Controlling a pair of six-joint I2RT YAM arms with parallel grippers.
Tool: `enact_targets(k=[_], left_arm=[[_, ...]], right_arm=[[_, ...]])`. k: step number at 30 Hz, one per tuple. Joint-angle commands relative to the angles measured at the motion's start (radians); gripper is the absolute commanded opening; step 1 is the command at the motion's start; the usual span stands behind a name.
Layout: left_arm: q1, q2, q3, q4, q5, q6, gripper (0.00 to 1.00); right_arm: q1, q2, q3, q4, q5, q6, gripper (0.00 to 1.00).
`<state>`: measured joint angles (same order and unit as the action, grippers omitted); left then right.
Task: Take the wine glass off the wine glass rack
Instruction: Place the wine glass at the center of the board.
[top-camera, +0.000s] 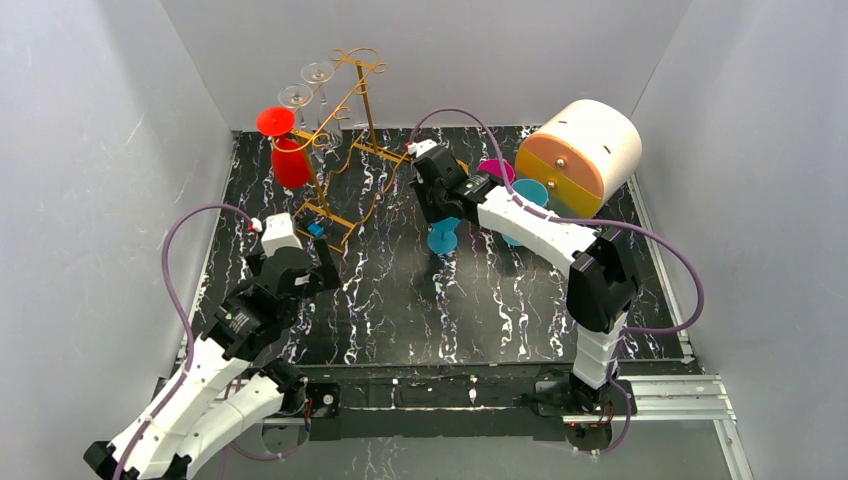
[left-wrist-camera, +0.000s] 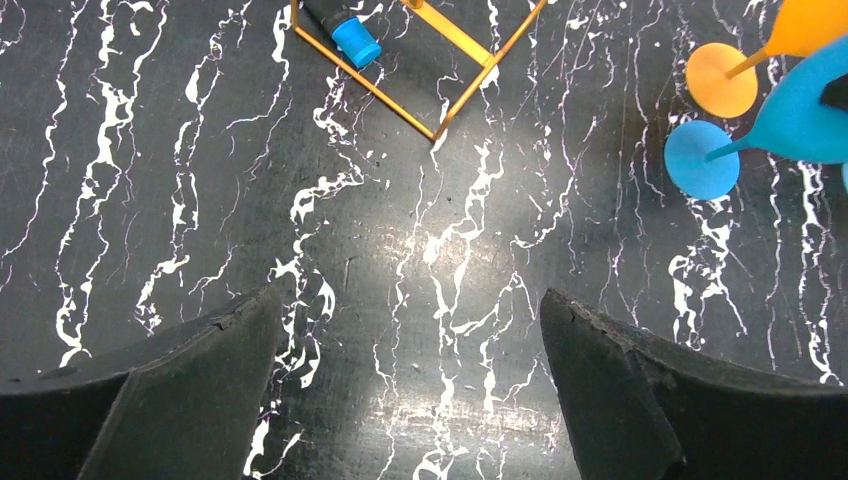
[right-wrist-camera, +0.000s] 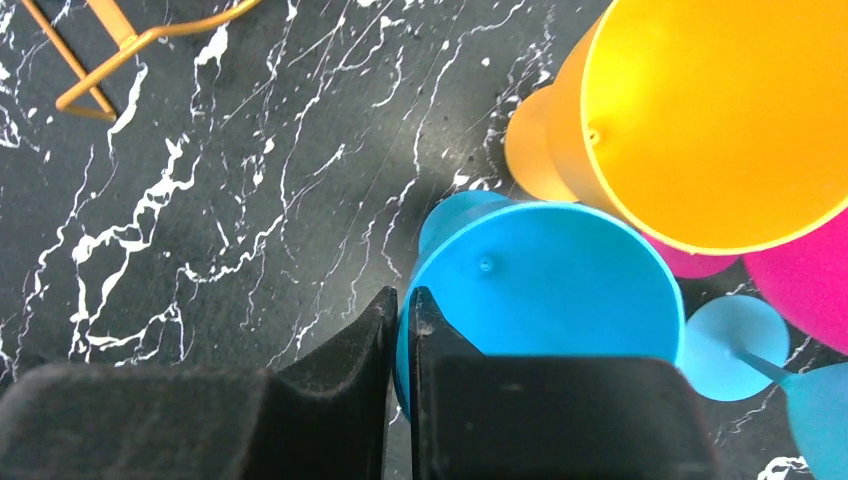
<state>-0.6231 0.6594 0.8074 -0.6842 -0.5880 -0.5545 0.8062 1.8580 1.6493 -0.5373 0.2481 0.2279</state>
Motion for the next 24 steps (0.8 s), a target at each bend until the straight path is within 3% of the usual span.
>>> enact_targets(k=[1,3,7,13,18,21,24], left_arm=[[0.002,-0.044,0.008,-0.035,-0.037,-0.014,0.98],[0.002,-0.047,0.013,-0.056,-0.051,-0.017,0.98],[0.002,-0.051,0.016,-0.04,-0.046,0.009,0.98],[0.002,0.04,0.067,-0.082,-0.163,-0.019,0.98],[0.019,0.145,0.087,-0.05,-0.13,-0.029,0.99],[0.13,0.179,0.047,0.033,0.027,-0.021,0.98],[0.359,0.202,-0.021,0.117,0.307,-0.006,0.98]], right_arm=[[-0.002,0.008,0.023,-0.052,-0.065,-0.009,0.15],[-0.003,0.025,0.054,-0.081,-0.067,-0.012,0.16],[-0.002,0.038,0.103,-0.117,-0.051,-0.015,0.29],[-0.003,0.045,0.286,-0.199,-0.054,-0.039,0.46],[-0.002,-0.008,0.304,-0.193,-0.07,-0.029,0.57],[-0.001,-0.106,0.189,-0.081,-0.127,0.008,0.6],[-0.001,-0.224,0.027,0.037,-0.18,0.072,0.63]])
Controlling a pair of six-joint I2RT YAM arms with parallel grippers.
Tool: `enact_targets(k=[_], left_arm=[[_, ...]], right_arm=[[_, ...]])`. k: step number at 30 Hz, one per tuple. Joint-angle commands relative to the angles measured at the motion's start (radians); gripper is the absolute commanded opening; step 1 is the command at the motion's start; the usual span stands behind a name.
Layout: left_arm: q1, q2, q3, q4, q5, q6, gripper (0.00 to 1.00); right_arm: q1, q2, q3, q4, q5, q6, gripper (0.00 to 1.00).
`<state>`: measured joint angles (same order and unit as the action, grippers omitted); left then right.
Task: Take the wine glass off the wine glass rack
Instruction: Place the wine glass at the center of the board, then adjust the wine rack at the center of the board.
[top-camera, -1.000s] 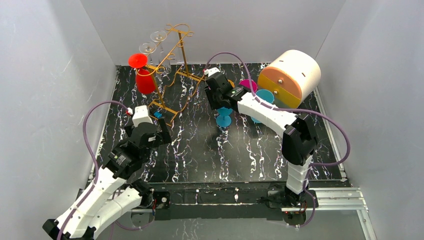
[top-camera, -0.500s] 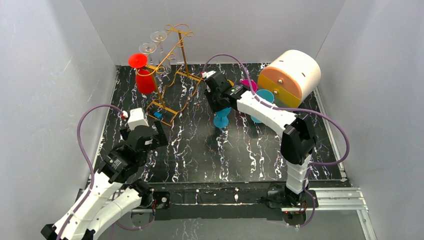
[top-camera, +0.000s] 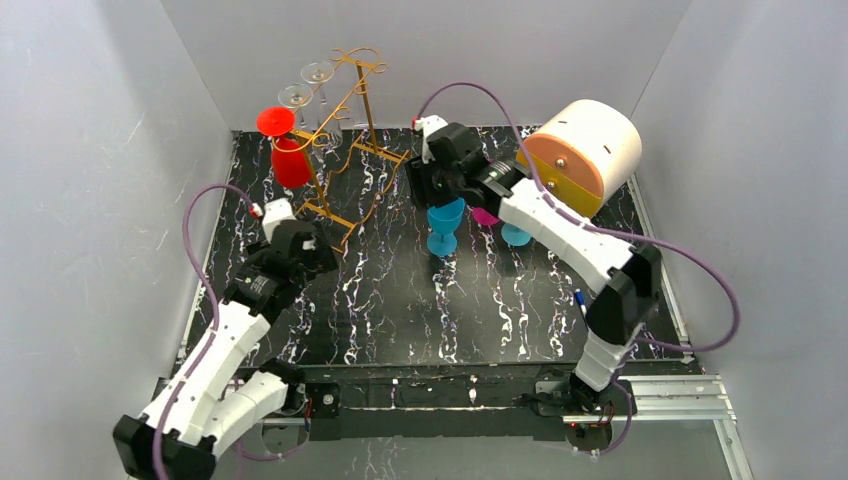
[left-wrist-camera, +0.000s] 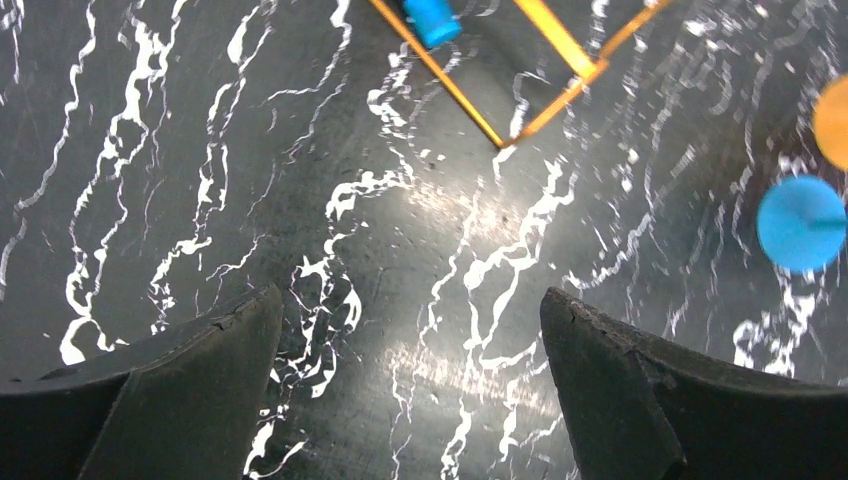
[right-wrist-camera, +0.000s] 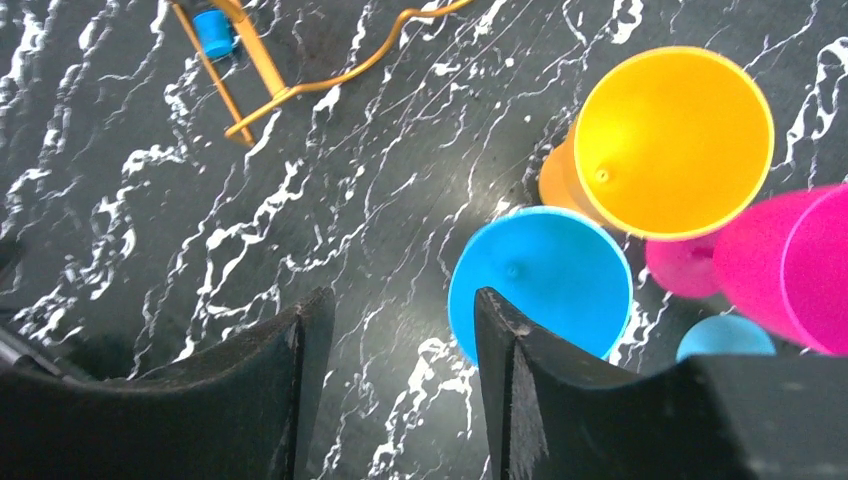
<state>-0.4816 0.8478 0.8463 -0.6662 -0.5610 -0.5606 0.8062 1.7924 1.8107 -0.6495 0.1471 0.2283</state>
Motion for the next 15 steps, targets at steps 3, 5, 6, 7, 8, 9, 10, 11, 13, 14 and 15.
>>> enact_targets(k=[3,5,6,7,8,9,10,11,13,14,15], left_arm=[[0.41,0.035,-0.107,0.149,0.454,-0.004,0.98],[0.494,0.052,-0.104,0.165,0.504,-0.014,0.98],[0.547,0.065,-0.09,0.166,0.522,-0.023,0.98],[0.59,0.078,-0.073,0.167,0.541,-0.03,0.98],[0.662,0.096,-0.041,0.168,0.551,-0.05,0.98],[0.705,0.114,-0.014,0.17,0.559,-0.062,0.98],[0.741,0.126,0.02,0.176,0.604,-0.073,0.98],[0.771,0.139,0.058,0.183,0.627,-0.085,0.98],[0.789,0.169,0.138,0.208,0.649,-0.093,0.98],[0.79,0.185,0.18,0.221,0.662,-0.09,0.98],[0.791,0.202,0.234,0.228,0.669,-0.079,0.98]], right_arm=[[-0.001,-0.269,-0.264,0.271,-0.118,0.086,0.68],[-0.001,-0.318,-0.309,0.301,-0.107,0.088,0.72],[-0.001,-0.341,-0.331,0.31,-0.096,0.089,0.74],[-0.002,-0.36,-0.349,0.32,-0.09,0.087,0.75],[-0.002,-0.387,-0.37,0.332,-0.089,0.081,0.76],[-0.003,-0.409,-0.389,0.342,-0.081,0.08,0.77],[-0.002,-0.43,-0.412,0.362,-0.054,0.086,0.77],[-0.002,-0.46,-0.443,0.384,-0.002,0.1,0.78],[-0.005,-0.518,-0.505,0.433,0.036,0.12,0.79],[-0.007,-0.545,-0.536,0.461,0.038,0.123,0.79],[-0.011,-0.575,-0.565,0.489,0.044,0.131,0.79]])
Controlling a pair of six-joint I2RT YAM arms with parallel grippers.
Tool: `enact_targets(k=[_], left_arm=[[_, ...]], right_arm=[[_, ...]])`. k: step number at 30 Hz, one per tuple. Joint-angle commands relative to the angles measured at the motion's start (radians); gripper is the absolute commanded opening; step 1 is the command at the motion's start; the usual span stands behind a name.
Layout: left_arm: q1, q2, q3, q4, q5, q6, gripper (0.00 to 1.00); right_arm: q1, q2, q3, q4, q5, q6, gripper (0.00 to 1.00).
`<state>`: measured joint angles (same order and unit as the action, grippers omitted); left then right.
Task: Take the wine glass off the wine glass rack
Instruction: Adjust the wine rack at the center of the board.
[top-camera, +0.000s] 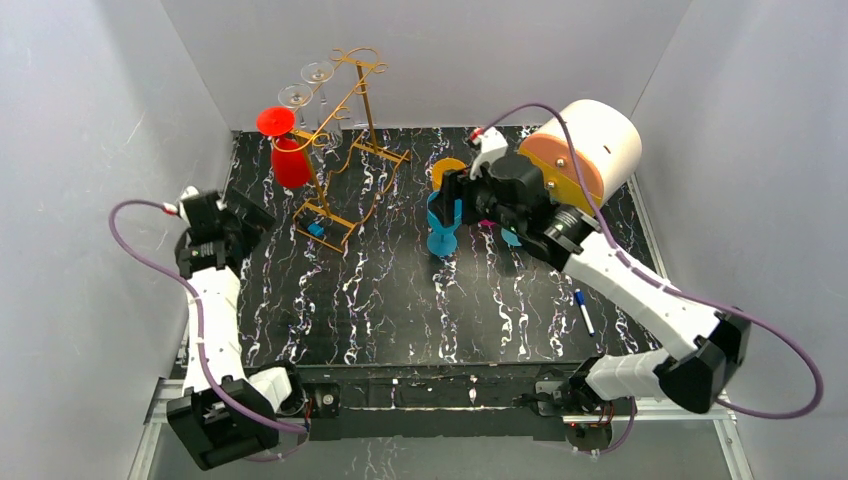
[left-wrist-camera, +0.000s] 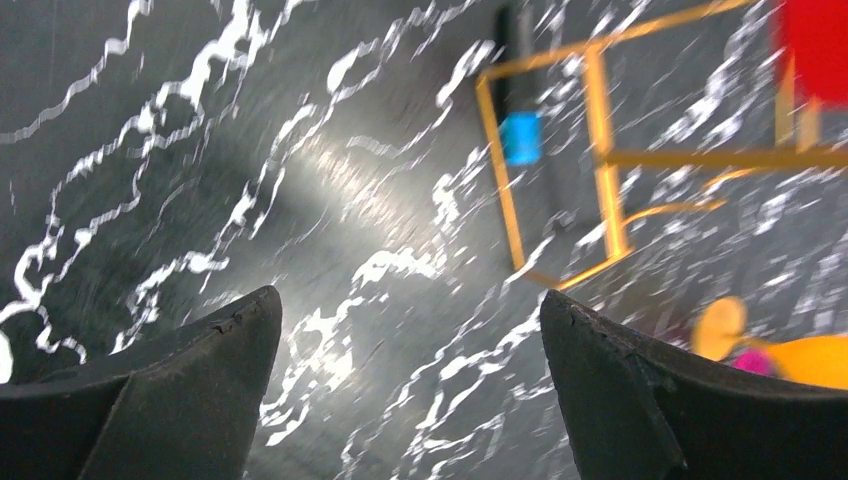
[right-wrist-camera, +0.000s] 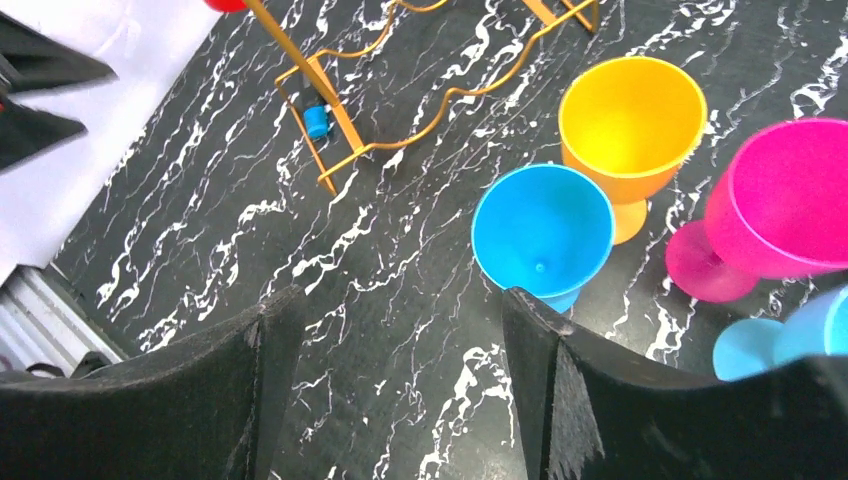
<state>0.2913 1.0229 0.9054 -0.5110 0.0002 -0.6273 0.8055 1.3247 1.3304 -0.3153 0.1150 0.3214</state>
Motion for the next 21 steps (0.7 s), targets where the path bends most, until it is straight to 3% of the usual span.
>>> enact_targets(k=[1,10,14,21], left_arm=[[0.018,0.043,0.22,0.074,0.111,0.003,0.98],[0.019,0.239,0.494,0.134,0.198,0.009,0.98],[0.019,0.334,0.501,0.311,0.309,-0.057,0.98],[0.02,0.396,0.503,0.475,0.445,-0.133,0.94]], right_arm=[[-0.014,-0.123,-0.096,0.165,0.086,0.045,0.79],[-0.037,-0.174,-0.112,0.136,0.159,0.049,0.8],[-0.037,-0.173,-0.188,0.222,0.165,0.041,0.8],[-0.04,-0.059,-0.122,0.149,0.078,0.042,0.82]])
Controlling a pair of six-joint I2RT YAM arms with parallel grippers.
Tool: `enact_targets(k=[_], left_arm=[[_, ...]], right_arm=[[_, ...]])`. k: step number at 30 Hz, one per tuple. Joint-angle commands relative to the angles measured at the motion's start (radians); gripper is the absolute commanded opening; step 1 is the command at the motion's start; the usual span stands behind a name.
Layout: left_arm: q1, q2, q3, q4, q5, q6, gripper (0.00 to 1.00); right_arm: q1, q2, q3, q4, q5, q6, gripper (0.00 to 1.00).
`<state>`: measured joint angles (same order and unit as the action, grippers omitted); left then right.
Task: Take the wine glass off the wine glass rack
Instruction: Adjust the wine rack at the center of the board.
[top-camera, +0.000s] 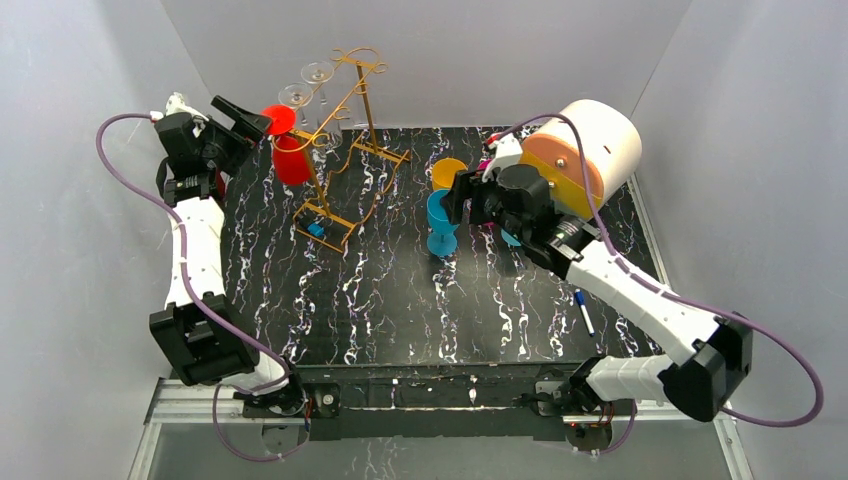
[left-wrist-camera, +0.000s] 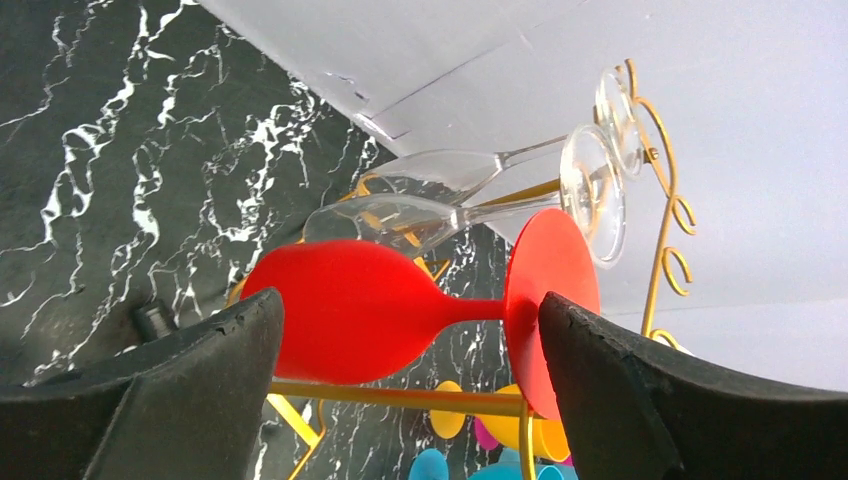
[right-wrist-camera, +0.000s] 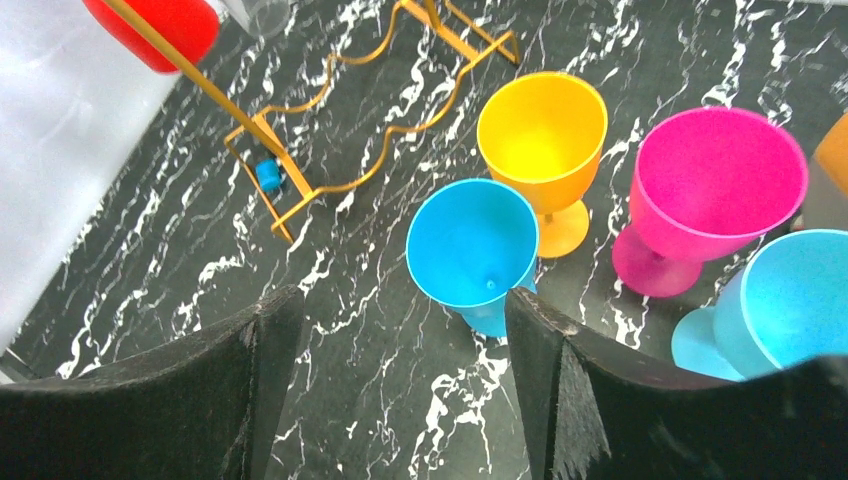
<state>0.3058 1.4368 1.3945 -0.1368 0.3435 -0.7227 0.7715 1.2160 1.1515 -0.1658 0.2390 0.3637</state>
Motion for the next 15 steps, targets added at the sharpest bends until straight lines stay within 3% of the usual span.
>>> enact_targets(k=[1,9,15], left_arm=[[0.006,-0.016,0.001,0.124,0.116,-0.044,0.93],[0.006,0.005,-0.021,0.13,0.181,-0.024,0.6],[0.006,0.017,-0.011,0.095,0.202,-0.01,0.19]], right_arm=[[-0.005,0.064,0.059,-0.003,-0.06,0.002,0.82],[-0.008,0.115,0.07,-0.026,-0.085,0.006,0.83],[-0.009,0.118,0.056,0.002,-0.098,0.013,0.83]])
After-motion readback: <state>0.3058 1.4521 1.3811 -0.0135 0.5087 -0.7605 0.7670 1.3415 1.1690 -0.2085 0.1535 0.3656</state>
